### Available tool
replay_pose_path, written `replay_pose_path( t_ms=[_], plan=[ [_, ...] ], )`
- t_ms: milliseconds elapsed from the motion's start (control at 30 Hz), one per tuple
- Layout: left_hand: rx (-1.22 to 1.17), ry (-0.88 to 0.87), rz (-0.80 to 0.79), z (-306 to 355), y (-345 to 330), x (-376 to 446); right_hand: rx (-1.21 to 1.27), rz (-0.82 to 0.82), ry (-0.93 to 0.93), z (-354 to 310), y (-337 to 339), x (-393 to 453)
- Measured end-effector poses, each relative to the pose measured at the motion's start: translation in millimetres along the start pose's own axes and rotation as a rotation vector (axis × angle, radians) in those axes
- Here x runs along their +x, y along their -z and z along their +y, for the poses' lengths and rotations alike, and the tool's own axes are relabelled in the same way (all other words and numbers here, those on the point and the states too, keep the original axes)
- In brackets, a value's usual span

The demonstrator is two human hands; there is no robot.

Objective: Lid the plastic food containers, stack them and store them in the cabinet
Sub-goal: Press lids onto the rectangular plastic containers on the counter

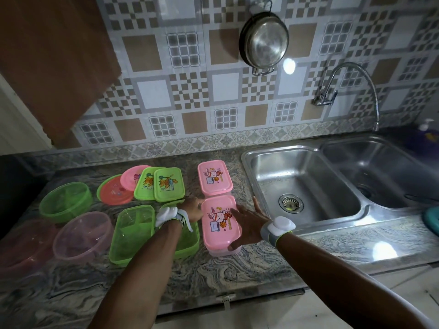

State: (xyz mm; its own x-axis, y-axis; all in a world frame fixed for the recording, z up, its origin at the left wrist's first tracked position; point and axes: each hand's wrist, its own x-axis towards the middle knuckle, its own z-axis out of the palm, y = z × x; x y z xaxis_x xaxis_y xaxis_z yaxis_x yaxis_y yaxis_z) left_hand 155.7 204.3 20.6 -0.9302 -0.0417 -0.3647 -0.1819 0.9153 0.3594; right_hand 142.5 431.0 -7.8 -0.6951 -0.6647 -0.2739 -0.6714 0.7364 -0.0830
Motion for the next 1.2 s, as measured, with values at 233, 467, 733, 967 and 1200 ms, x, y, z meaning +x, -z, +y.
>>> replay_pose_path(
  t_ms=[233, 467, 733, 967, 1200],
  plan=[
    [-0.013, -0.029, -0.107, 0.5, 5.3, -0.3, -0.005, 0.034, 0.020, 1.1, -1.6, -0.5],
    [-0.028, -0.125, -0.253, -6.2, 7.4, 1.8, -0.011, 0.074, 0.022, 6.0, -11.6, 4.5],
    [0.329, -0.205, -0.177, 0.2, -3.1, -1.1, -0.001, 0.026, -0.022, 11.0, -19.1, 9.7],
    [0.287, -0.211, -0.167, 3.0, -8.9, 3.3, 0.120, -0.063, 0.017, 30.9, 4.6, 12.5],
    [0.264, -0.232, -0.189, 3.9, -8.8, 4.7, -0.026, -0.139, -0.049, 29.3, 5.4, 20.2]
  ],
)
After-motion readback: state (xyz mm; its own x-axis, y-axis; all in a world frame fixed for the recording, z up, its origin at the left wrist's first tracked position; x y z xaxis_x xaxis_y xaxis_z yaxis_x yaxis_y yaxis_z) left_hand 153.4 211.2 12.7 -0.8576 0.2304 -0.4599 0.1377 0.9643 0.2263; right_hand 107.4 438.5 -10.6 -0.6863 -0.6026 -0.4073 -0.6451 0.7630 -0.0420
